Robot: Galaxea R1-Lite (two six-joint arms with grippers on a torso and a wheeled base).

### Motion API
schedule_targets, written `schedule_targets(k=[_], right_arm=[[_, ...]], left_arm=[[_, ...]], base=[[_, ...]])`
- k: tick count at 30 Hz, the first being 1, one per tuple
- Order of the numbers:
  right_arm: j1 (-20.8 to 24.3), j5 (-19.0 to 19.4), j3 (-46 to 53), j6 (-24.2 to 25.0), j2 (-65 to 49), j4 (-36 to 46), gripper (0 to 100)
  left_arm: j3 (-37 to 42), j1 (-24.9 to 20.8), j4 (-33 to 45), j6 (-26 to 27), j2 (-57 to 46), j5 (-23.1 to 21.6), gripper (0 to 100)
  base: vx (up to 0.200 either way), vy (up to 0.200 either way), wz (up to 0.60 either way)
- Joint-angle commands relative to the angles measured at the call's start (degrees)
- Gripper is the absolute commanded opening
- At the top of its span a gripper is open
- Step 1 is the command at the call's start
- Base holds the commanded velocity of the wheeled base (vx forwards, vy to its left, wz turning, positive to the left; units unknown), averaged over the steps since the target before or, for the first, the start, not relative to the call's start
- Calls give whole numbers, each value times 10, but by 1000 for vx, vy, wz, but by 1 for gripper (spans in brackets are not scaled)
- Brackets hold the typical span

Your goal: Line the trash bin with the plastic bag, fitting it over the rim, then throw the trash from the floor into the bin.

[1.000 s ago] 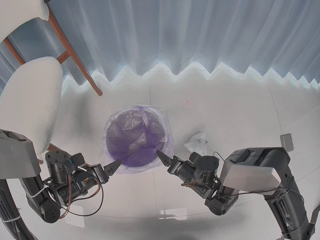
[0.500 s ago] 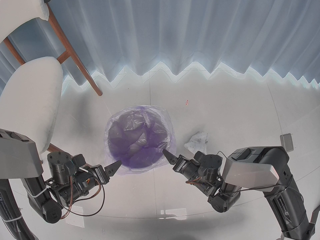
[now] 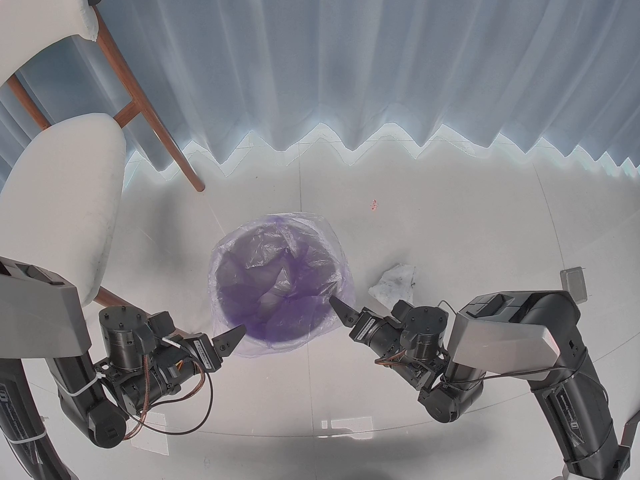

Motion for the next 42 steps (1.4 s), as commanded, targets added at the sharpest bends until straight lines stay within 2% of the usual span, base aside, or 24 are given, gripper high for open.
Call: schedule_targets(k=[1,14,24,30,42], right_arm=[[0,-1,2,1,-8,-10,100],[-6,-2,5,1,-19,-10,100],[-27,2,-5,0,2,-10,100],[-29,1,-40,-31,38,-10,100],[-23,-2,-74,-43,70,-10,100]], left_arm=[[-1,0,-1,0,1,0,100],[0,-1,0,0,2,0,100],[0,-3,0,0,5,1,100],[1,-7,0,0,5,2,100],[0,-8,0,0,4,5,100]], base=[[0,0,0],[0,0,0],[0,0,0],[0,0,0],[0,0,0]])
